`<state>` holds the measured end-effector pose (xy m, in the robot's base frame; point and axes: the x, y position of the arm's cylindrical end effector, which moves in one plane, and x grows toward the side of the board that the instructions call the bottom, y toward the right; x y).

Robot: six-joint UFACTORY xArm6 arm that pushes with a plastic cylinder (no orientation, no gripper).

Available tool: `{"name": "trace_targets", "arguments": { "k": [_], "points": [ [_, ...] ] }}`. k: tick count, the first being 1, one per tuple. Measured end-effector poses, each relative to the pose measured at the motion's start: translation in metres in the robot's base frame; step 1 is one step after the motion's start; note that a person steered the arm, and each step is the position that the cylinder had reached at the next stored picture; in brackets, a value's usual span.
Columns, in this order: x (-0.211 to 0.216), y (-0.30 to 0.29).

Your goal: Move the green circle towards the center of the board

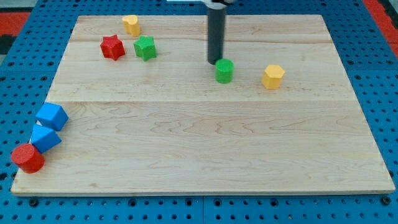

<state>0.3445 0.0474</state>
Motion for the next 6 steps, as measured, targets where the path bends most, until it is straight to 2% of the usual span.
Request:
{"name": "trace_targets", "arguments": {
  "k": [2, 4, 6],
  "points": [
    [0.001, 0.004],
    [0.001, -0.046],
    [0.002, -0.054]
  ]
}}
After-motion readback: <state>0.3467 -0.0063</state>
